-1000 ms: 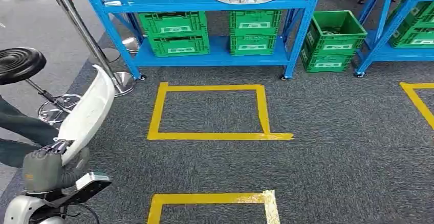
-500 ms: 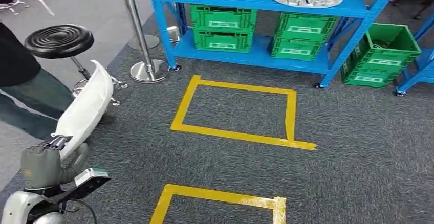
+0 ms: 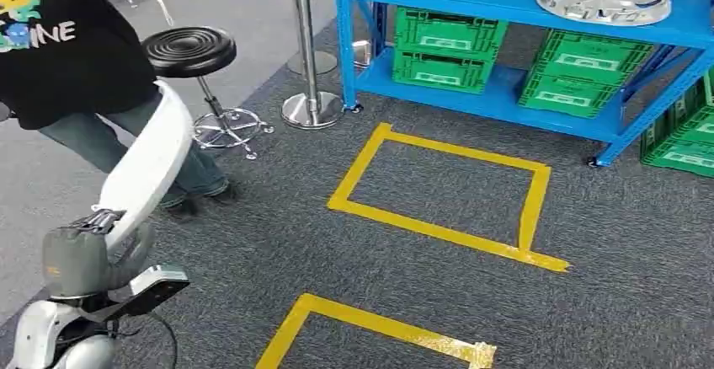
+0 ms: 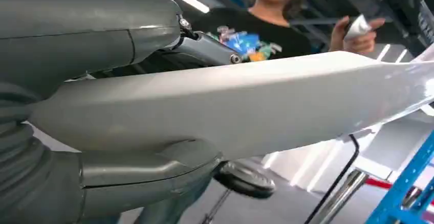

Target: Take the parts from the cabinet and place them on the table.

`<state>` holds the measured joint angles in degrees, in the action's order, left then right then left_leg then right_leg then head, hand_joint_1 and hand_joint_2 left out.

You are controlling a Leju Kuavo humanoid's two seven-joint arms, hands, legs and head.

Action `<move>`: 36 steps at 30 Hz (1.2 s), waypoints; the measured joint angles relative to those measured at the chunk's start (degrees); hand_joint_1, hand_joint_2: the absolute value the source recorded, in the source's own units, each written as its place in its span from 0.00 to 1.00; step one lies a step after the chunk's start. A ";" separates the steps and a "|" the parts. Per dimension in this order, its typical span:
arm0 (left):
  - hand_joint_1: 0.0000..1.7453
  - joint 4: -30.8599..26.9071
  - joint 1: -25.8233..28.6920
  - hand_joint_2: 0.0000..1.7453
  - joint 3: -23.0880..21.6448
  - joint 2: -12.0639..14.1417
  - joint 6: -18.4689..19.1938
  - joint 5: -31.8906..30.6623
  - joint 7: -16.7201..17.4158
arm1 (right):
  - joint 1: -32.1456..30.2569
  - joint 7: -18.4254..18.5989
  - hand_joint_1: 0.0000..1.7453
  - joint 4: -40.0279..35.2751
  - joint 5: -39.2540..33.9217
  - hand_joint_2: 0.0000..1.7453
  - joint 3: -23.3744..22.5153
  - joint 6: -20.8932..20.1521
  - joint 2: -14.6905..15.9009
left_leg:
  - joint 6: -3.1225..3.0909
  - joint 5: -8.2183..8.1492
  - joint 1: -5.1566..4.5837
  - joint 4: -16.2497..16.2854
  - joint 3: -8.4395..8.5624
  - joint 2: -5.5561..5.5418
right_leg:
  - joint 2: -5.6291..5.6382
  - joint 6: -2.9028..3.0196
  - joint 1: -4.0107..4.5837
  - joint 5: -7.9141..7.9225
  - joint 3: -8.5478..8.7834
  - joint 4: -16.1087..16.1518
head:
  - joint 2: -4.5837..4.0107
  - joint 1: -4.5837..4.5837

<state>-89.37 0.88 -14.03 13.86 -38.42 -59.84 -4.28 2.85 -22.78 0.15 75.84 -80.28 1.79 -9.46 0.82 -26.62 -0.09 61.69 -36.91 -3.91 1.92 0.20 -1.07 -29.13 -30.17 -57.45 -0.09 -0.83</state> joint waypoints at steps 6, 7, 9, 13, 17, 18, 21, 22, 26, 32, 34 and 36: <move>1.00 0.07 -0.85 1.00 -1.03 -0.33 0.07 0.00 0.02 | -0.21 0.02 0.00 0.02 0.00 0.00 0.00 0.00 -0.09 | 1.22 -2.68 1.11 9.77 -3.67 3.80 | -5.28 -0.23 0.09 -0.40 0.11 -0.09 | 0.00 0.17; 1.00 0.07 -0.85 1.00 -1.05 -0.33 0.04 0.00 0.02 | -0.13 0.02 0.00 0.02 0.00 0.00 0.00 0.00 -0.09 | 1.13 0.08 1.11 3.83 -0.42 4.59 | -6.03 -0.41 0.07 -0.58 0.37 -0.09 | 0.00 0.19; 1.00 0.07 -1.10 1.00 -1.07 -0.37 0.04 0.00 0.02 | 0.03 0.00 0.00 0.02 0.00 0.00 0.00 0.00 -0.15 | 0.43 0.45 0.21 -2.80 3.23 8.12 | -7.19 -0.97 0.52 -0.93 0.64 -0.02 | 0.00 0.17; 1.00 0.07 -1.29 1.00 -1.25 -0.31 0.09 -0.11 0.11 | 0.07 -0.61 0.00 0.02 -0.35 0.00 -0.02 -0.15 -0.17 | -1.29 0.95 0.03 -3.21 2.65 5.37 | -9.35 -2.48 0.47 -1.18 1.42 0.46 | 0.00 0.28; 1.00 0.09 -3.06 1.00 -3.08 -0.68 1.88 -0.96 0.55 | -0.20 -1.64 0.00 0.02 -1.51 0.00 -0.26 0.02 -0.22 | -2.65 1.46 0.42 -3.81 2.71 3.13 | -2.47 -2.91 0.25 -7.63 -4.28 -11.00 | 0.00 -0.46; 1.00 0.11 -3.23 1.00 -3.78 -1.01 1.99 -1.27 1.05 | -0.49 -1.73 0.00 0.02 -1.77 0.00 -0.35 0.11 -0.20 | -2.74 1.45 0.27 -3.78 2.61 2.40 | -2.12 -2.83 0.33 -9.25 -6.83 -15.67 | 0.00 -0.46; 1.00 0.26 -3.17 1.00 -5.31 -1.59 2.01 -2.10 2.10 | -1.12 -1.53 0.00 0.02 -2.08 0.00 -0.66 0.65 -0.22 | -2.76 1.46 -0.10 -3.67 2.66 -0.04 | -1.83 -2.18 0.58 -5.52 -7.49 -14.43 | 0.00 -0.53; 1.00 0.26 -3.19 1.00 -5.55 -1.86 1.94 -2.14 2.34 | -1.17 -1.42 0.00 0.02 -2.12 0.00 -0.68 0.94 -0.22 | -2.76 1.46 -0.22 -3.62 2.73 -0.81 | -1.31 -1.79 0.63 -2.48 -5.38 -9.43 | 0.00 -0.46; 1.00 0.26 -2.89 1.00 -6.25 -2.30 1.55 -2.10 2.71 | -1.36 -0.65 0.00 0.04 -2.43 0.00 -0.72 1.77 -0.26 | -1.86 1.76 0.16 -3.34 2.00 -3.21 | 3.66 -1.13 0.66 0.24 -0.89 -0.05 | 0.00 -0.38; 1.00 0.26 -2.07 1.00 -6.43 -2.21 1.29 -2.08 2.95 | -1.80 -0.33 0.00 0.09 -2.08 0.00 -0.76 2.30 -0.85 | 0.03 -3.63 0.03 6.16 -2.57 2.38 | -1.73 0.13 0.22 0.54 0.47 1.31 | 0.00 0.28; 1.00 0.26 -1.71 1.00 -6.43 -2.34 1.29 -1.97 2.95 | -1.95 0.20 0.00 0.09 -2.08 0.00 -0.76 2.38 -0.85 | 0.62 -6.39 0.59 14.04 -6.38 3.29 | -3.63 0.09 0.23 0.26 0.56 1.28 | 0.00 0.32; 1.00 0.28 -1.44 1.00 -6.21 -2.34 1.42 -1.77 2.82 | -1.94 0.26 0.00 0.09 -2.12 0.00 -0.76 2.45 -0.85 | 1.02 -3.80 1.12 11.85 -5.23 3.59 | -5.29 -0.18 0.20 -0.05 0.89 1.26 | 0.00 0.35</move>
<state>-89.09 -0.55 -20.24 11.52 -37.00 -61.61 -1.46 0.92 -22.51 0.24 73.72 -81.05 4.24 -10.32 1.84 -30.42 1.03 73.54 -42.13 -0.32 -3.37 0.02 -0.87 -29.18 -29.28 -56.18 -0.09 -0.48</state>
